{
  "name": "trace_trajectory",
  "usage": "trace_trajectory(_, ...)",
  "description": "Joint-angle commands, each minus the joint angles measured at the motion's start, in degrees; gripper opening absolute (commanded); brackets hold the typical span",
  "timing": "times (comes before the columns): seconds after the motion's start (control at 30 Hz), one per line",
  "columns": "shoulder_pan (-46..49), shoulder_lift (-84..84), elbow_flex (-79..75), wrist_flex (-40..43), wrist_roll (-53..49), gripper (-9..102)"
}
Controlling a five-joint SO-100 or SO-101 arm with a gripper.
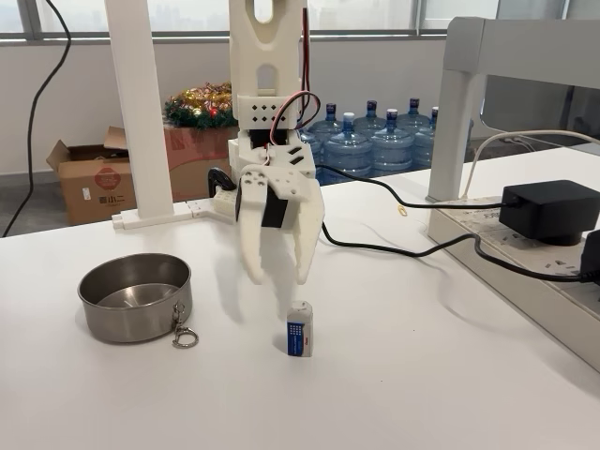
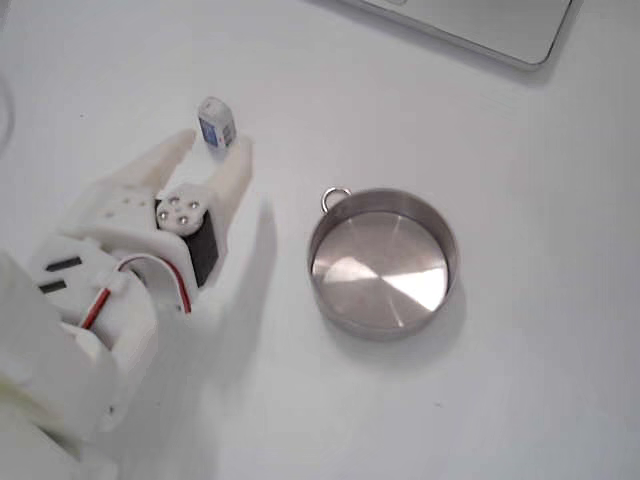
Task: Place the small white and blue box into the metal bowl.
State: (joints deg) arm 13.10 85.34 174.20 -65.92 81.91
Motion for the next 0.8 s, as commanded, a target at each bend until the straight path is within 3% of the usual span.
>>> trace_trajectory(0.0, -1.0, 0.0, -1.1, -1.1, 2.8, 24)
trace_trajectory(0.77, -2.1, -12.4, -13.4, -1.1, 3.1, 25)
